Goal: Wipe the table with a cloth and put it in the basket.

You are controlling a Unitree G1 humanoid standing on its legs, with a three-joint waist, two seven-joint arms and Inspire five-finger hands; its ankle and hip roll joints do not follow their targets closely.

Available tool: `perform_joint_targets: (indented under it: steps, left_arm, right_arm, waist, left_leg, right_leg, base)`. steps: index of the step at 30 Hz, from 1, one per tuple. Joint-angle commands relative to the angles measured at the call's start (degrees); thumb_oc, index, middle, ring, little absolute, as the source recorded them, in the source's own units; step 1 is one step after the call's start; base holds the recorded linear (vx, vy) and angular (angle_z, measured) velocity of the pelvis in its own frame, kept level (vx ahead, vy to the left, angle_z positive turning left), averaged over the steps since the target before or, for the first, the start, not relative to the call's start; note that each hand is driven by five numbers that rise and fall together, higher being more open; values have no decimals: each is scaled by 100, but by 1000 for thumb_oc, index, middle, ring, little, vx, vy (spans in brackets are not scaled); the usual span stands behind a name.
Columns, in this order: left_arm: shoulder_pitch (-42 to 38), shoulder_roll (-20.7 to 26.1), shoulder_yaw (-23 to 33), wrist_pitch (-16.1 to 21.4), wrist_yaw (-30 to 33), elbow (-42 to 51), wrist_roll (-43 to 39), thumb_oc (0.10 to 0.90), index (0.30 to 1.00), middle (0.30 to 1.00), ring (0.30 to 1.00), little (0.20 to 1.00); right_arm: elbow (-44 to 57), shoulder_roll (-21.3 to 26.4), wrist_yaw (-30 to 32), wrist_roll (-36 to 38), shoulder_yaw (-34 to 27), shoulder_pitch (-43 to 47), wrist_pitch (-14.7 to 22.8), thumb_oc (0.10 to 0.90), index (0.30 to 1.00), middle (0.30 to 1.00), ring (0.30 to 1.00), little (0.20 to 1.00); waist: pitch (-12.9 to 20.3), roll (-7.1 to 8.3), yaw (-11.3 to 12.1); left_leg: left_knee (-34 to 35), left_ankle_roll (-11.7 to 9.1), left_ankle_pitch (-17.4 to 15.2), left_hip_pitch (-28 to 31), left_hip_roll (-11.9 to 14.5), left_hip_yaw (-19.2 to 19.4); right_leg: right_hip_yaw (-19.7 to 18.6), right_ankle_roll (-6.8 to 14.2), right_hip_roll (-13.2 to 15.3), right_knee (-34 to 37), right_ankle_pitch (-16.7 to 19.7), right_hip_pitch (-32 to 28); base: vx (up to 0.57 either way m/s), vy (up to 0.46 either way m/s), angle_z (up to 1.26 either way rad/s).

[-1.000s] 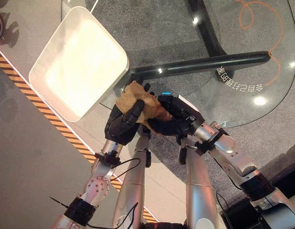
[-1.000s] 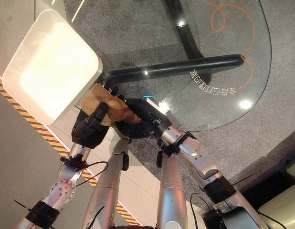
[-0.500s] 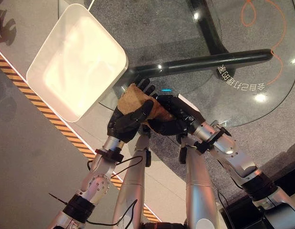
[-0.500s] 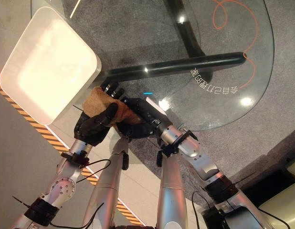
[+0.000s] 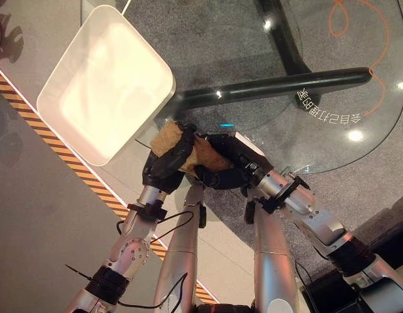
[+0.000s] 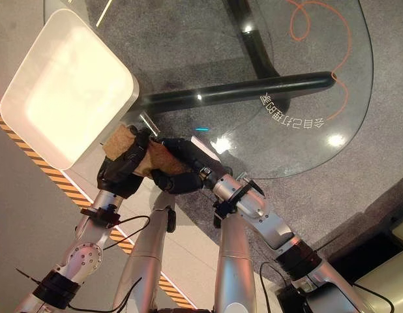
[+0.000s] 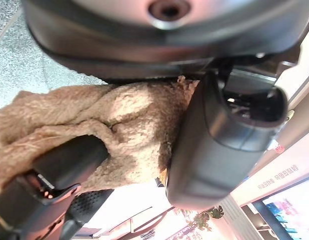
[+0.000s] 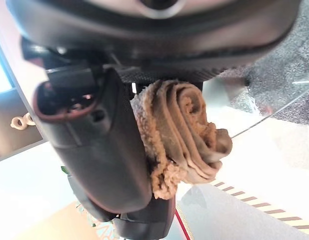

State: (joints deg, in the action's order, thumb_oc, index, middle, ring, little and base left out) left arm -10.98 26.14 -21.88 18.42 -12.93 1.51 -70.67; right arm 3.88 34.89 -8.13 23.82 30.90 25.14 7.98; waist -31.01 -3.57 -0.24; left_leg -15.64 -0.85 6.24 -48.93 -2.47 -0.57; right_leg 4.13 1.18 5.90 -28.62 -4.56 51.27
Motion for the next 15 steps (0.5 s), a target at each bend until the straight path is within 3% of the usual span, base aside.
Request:
perform_joint_targets:
  steps: [1,12,13,15]
  left_arm:
    - [108,-156,-288,223,-709,1219,209,100,300,300,300,200]
    - [232,-234,-169,216,-814,1229,142,100,300,300,300,200]
    - [238,-240,-165,215,-815,1233,137,276,451,451,451,376]
    - [244,-248,-144,215,-859,1221,103,353,516,516,516,453]
  right_arm:
    - [978,-387,125,269,16,131,344,800,900,900,900,900]
    - [995,-419,285,378,-235,-51,413,800,900,900,900,900]
    - [1011,-419,308,410,-268,-63,432,800,900,900,900,900]
    - [1023,-422,333,430,-316,-89,461,800,900,900,900,900]
  waist:
    - [121,8,52]
    - [121,28,25]
    - [121,36,21]
    - [121,43,15]
  left_leg:
    - [-384,443,-391,76,-372,258]
    - [-356,454,-395,99,-357,276]
    - [-357,454,-397,99,-352,279]
    - [-341,457,-400,122,-352,278]
  right_leg:
    - [-188,125,-340,1190,1076,-192]
    - [-219,120,-371,1183,1078,-196]
    - [-221,120,-369,1185,1076,-203]
    - [-222,121,-373,1193,1072,-225]
  base:
    - [0,0,0]
    - [0,0,0]
    - [0,0,0]
    - [0,0,0]
